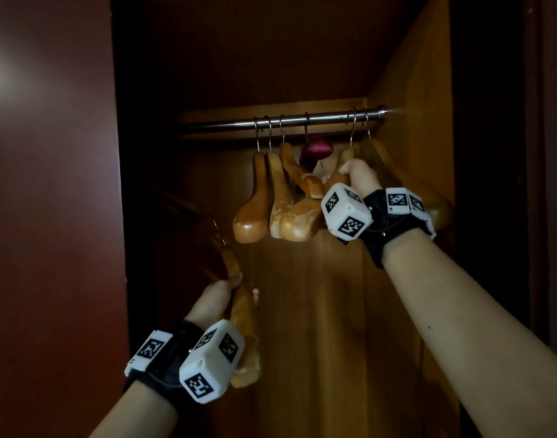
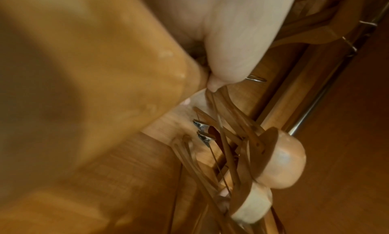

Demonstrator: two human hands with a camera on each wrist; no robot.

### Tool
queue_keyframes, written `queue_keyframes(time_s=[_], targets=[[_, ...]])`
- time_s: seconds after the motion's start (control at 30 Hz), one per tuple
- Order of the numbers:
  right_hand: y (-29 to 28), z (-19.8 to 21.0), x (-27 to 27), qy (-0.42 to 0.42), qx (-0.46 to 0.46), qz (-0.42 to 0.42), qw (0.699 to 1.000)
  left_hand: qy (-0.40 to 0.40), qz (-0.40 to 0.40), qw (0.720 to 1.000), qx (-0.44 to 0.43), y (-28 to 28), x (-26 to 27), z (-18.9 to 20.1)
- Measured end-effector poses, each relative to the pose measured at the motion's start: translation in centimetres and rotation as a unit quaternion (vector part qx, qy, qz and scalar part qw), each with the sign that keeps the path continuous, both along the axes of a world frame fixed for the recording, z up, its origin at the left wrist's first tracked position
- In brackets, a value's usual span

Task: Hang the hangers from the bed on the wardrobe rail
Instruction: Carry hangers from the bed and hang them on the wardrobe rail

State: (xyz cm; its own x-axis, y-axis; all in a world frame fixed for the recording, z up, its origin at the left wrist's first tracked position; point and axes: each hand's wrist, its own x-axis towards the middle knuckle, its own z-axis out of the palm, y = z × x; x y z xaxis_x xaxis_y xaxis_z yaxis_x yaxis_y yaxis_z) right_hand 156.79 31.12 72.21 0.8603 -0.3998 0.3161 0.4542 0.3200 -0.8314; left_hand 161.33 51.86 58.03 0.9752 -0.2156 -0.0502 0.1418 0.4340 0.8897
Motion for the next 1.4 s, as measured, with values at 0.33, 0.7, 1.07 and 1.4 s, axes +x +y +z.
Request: queue_keyframes(time_s=[0.33,0.7,1.07,1.4], targets=[[1.0,-0.5,-1.2,-0.007,-0.023,0.047,0.999,-0.003,-0.011,1.000,0.013,-0.8,-0.9,0.5],[1.3,1.4,3.2,-0.076,0.101,0.164,0.978,-0.009,-0.015,1.000,0.002,0.5,-0.9,0.7],[-1.7,2.7,5.8,-0.011,0.031,0.095,0.995,-0.012,-0.017,1.000,-0.001,0.0,0.0,0.8],[-2.5,1.9,6.9,0.012,-0.054,0.019,0.998,0.008,-0.025,1.000,-0.011,-1.2,0.7,0.4]])
